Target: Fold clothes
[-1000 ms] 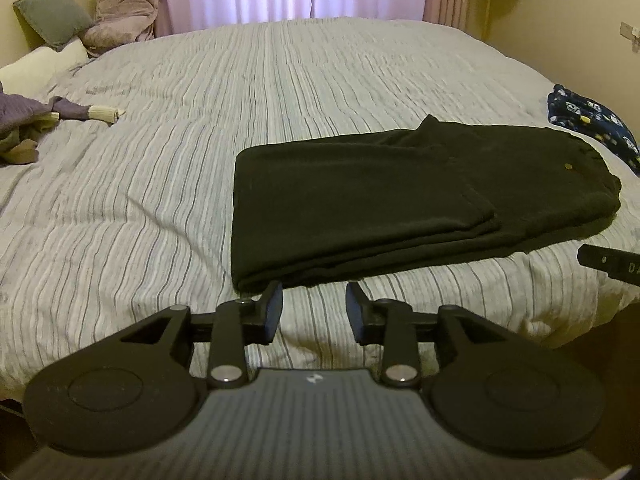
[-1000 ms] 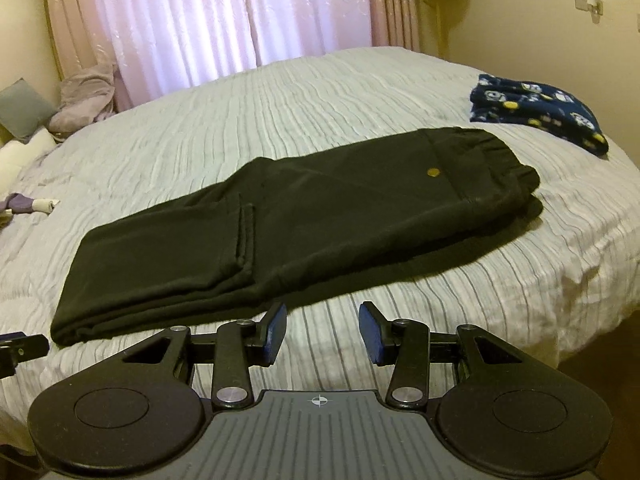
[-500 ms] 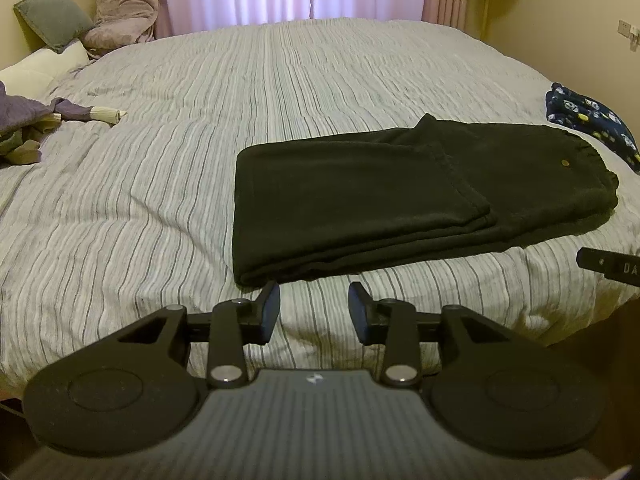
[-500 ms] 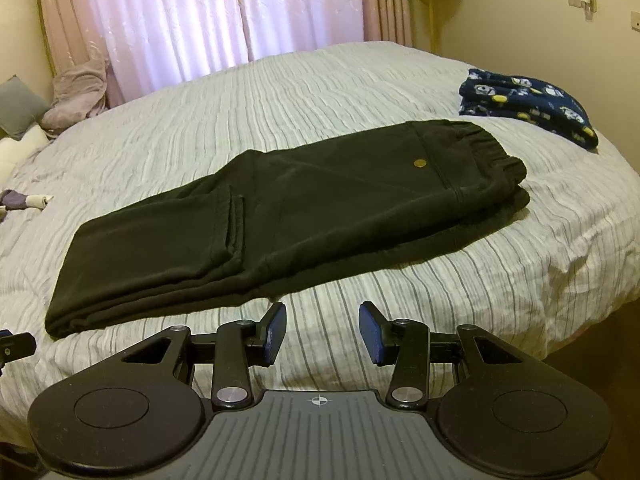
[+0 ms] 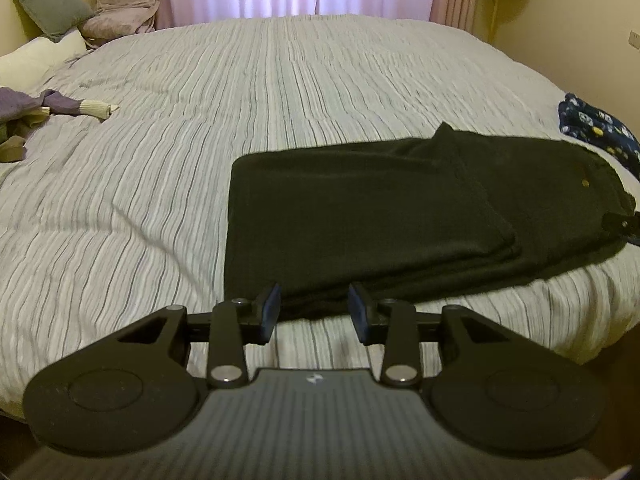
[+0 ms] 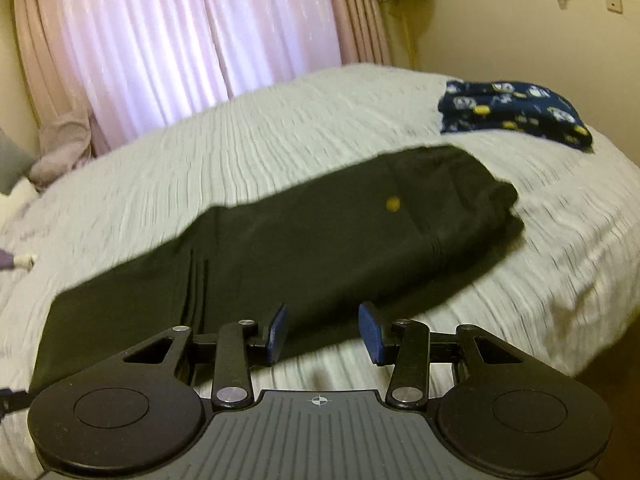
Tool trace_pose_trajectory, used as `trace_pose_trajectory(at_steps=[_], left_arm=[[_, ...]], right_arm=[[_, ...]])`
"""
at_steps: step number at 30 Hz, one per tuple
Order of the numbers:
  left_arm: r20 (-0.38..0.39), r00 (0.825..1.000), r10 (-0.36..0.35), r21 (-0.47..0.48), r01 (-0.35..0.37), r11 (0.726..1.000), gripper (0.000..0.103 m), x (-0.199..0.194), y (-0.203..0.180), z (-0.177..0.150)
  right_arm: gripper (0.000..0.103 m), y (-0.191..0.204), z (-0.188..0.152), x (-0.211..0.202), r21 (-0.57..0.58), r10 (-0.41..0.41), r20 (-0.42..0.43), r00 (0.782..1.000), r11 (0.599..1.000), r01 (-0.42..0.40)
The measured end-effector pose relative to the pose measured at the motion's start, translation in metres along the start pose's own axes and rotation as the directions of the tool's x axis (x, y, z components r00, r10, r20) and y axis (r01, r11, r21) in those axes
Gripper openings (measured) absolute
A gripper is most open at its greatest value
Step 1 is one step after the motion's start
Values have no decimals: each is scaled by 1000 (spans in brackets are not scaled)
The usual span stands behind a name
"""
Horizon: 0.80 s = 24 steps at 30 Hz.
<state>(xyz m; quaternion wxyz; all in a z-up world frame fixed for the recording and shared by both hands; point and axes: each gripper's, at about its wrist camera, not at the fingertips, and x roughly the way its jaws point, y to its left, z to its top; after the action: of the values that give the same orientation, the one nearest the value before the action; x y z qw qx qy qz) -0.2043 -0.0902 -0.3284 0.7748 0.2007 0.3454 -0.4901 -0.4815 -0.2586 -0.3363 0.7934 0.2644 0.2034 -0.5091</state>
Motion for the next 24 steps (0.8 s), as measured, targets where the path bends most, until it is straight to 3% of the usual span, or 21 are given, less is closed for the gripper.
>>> trace_pose_trajectory(at_steps=[6, 9, 12, 15, 18, 22, 24], left_arm=[[-10, 1000, 3, -16, -3, 1000, 33, 19, 3, 10], [-25, 1000, 6, -23, -7, 1000, 33, 29, 6, 10], [-38, 999, 8, -36, -10, 999, 33, 37, 9, 10], [-28, 1000, 2, -43, -3, 999, 33, 39, 10, 12], [-27, 1000, 2, -43, -3, 999, 33, 40, 9, 13], [-31, 1000, -1, -38, 0, 999, 33, 41, 5, 14], [-30, 999, -12, -37, 11, 999, 33, 39, 4, 13]], right_arm=[[44, -2, 4, 38, -77, -2, 28, 1000, 997, 4], [44, 1, -19, 51, -216, -27, 9, 1000, 976, 28], [43, 7, -45, 55, -364, -47, 34, 998, 930, 56], [43, 10, -44, 53, -371, -55, 40, 998, 926, 66], [44, 10, -37, 36, -329, -36, 98, 995, 942, 67], [44, 6, -43, 41, -359, -30, 53, 998, 932, 47], [44, 0, -33, 33, -288, -3, 36, 999, 957, 13]])
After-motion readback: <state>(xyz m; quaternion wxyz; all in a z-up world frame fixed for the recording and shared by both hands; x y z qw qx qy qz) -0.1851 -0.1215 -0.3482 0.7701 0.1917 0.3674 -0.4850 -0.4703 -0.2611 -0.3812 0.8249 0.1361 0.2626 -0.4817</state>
